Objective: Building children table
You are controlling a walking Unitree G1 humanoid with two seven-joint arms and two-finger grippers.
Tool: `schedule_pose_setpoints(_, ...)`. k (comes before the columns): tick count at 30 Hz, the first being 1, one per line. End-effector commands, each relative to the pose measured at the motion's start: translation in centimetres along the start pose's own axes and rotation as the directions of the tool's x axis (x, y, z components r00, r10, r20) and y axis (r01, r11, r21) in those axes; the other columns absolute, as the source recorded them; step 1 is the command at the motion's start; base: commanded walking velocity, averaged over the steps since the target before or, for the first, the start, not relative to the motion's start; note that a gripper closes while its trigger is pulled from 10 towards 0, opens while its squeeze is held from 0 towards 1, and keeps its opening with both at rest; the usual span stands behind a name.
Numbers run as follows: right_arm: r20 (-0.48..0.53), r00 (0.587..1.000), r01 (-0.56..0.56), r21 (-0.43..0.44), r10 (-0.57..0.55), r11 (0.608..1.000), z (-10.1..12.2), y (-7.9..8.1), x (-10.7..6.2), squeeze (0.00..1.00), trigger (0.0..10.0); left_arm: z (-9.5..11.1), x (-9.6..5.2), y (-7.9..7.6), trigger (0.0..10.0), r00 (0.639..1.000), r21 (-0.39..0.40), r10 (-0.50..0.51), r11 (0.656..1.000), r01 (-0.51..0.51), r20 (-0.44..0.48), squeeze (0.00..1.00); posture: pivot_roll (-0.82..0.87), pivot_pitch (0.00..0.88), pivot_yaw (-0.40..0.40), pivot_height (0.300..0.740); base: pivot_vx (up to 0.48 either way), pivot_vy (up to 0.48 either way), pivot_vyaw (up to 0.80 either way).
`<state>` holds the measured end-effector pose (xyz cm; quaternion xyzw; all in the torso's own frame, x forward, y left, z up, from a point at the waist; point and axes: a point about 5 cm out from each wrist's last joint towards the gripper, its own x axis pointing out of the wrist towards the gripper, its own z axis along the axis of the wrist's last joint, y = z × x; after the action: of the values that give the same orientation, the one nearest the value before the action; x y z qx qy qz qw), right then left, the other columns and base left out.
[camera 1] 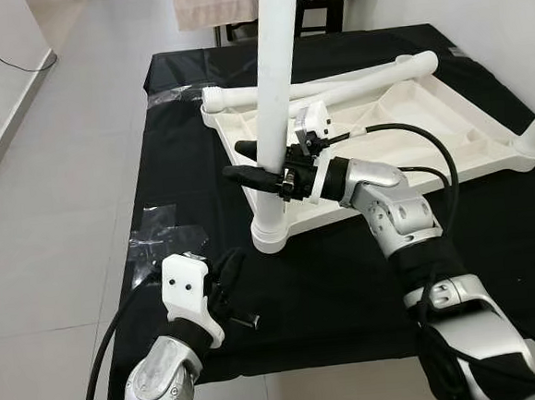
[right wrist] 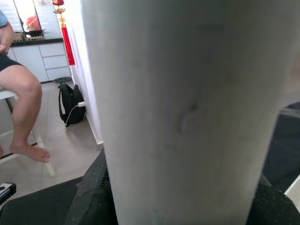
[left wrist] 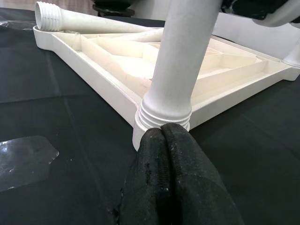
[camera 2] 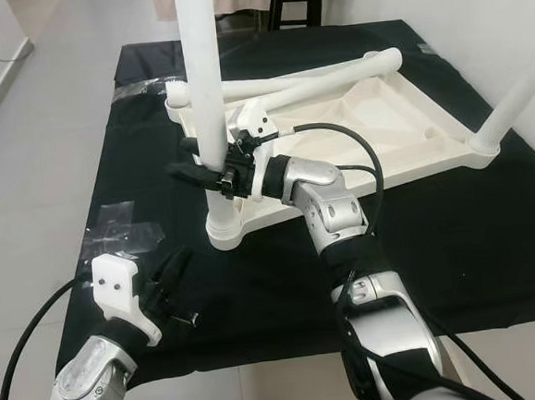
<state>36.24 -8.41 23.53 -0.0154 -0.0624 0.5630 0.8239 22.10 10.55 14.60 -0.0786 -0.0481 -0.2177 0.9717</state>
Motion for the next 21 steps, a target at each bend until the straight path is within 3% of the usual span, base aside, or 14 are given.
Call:
schedule_pose_setpoints(1,-0.020,1.000,0.007,0.046,-0.006,0.999,-1.0,-0.1,-0.2,0.00,0.0,-0.6,-0.3,-0.1,10.0,1.000,-0.015,0.001,1.000,-0.001,-0.027,0.00,0.11,0.117,-0.022,0.740,0.000,0.000,0.00)
schedule_pose_setpoints(7,-0.028,0.998,0.050,0.050,-0.049,0.997,-1.5,-0.6,-1.0,0.00,0.0,-0.6,-0.4,-0.2,10.0,1.000,-0.017,0.001,1.000,-0.002,-0.028,0.00,0.10,0.119,-0.022,0.740,0.000,0.000,0.00)
schedule_pose_setpoints(8,-0.069,0.990,0.129,0.037,-0.127,0.991,-2.6,-0.8,-2.0,0.00,0.0,-0.6,-0.4,-0.2,10.0,1.000,-0.019,-0.001,1.000,0.000,-0.030,0.00,0.10,0.117,-0.023,0.740,0.000,0.000,0.00)
schedule_pose_setpoints(9,-0.069,0.990,0.129,0.037,-0.127,0.991,-2.6,-0.8,-2.0,0.00,0.0,-0.6,-0.4,-0.2,10.0,1.000,-0.019,-0.001,1.000,0.000,-0.030,0.00,0.10,0.117,-0.023,0.740,0.000,0.000,0.00)
schedule_pose_setpoints(10,-0.115,0.970,0.220,0.025,-0.215,0.975,-3.7,-0.9,-2.6,0.00,0.0,-0.7,-0.5,-0.2,10.0,0.999,-0.021,-0.002,1.000,0.001,-0.032,0.00,0.10,0.115,-0.024,0.740,0.000,0.000,0.00)
schedule_pose_setpoints(11,-0.188,0.915,0.359,-0.017,-0.356,0.933,-5.2,-0.8,-2.7,0.00,0.0,-0.7,-0.5,-0.2,10.0,0.999,-0.021,-0.003,1.000,0.002,-0.033,0.00,0.10,0.114,-0.023,0.740,0.000,0.000,0.00)
schedule_pose_setpoints(12,-0.188,0.915,0.359,-0.017,-0.356,0.933,-5.2,-0.8,-2.7,0.00,0.0,-0.7,-0.5,-0.2,10.0,0.999,-0.021,-0.003,1.000,0.002,-0.033,0.00,0.10,0.114,-0.023,0.740,0.000,0.000,0.00)
schedule_pose_setpoints(13,-0.228,0.865,0.447,-0.059,-0.448,0.893,-6.2,-0.7,-2.9,0.00,0.0,-0.7,-0.5,-0.2,10.0,0.999,-0.021,-0.003,1.000,0.002,-0.033,0.00,0.10,0.114,-0.023,0.740,0.000,0.000,0.00)
schedule_pose_setpoints(14,-0.295,0.583,0.764,-0.120,-0.757,0.634,-8.6,0.7,-4.6,0.00,0.0,-0.7,-0.5,-0.1,10.0,0.999,-0.021,-0.006,1.000,0.005,-0.033,0.00,0.09,0.126,-0.020,0.740,0.000,0.000,0.00)
schedule_pose_setpoints(15,-0.295,0.583,0.764,-0.120,-0.757,0.634,-8.6,0.7,-4.6,0.00,0.0,-0.7,-0.5,-0.1,10.0,0.999,-0.021,-0.006,1.000,0.005,-0.033,0.00,0.09,0.126,-0.020,0.740,0.000,0.000,0.00)
schedule_pose_setpoints(16,-0.290,0.524,0.807,-0.133,-0.801,0.575,-8.9,1.5,-4.9,0.00,0.0,-0.7,-0.5,-0.1,10.0,0.999,-0.021,-0.007,1.000,0.007,-0.034,0.00,0.10,0.128,-0.014,0.740,0.000,0.000,0.00)
schedule_pose_setpoints(17,-0.265,0.507,0.815,-0.162,-0.820,0.556,-8.8,2.0,-4.9,0.00,0.0,-0.6,-0.5,0.0,10.0,0.999,-0.021,-0.008,1.000,0.008,-0.034,0.00,0.10,0.127,-0.011,0.740,0.000,0.000,0.00)
schedule_pose_setpoints(19,-0.243,0.527,0.801,-0.179,-0.814,0.572,-8.6,2.3,-4.5,0.00,0.0,-0.6,-0.6,0.0,10.0,0.999,-0.020,-0.008,1.000,0.008,-0.035,0.00,0.09,0.124,-0.008,0.740,0.000,0.000,0.00)
schedule_pose_setpoints(21,-0.233,0.578,0.768,-0.170,-0.782,0.618,-8.3,2.3,-3.6,0.00,0.0,-0.7,-0.6,0.1,10.0,0.999,-0.021,-0.009,1.000,0.008,-0.037,0.00,0.09,0.123,-0.002,0.740,0.000,0.000,0.00)
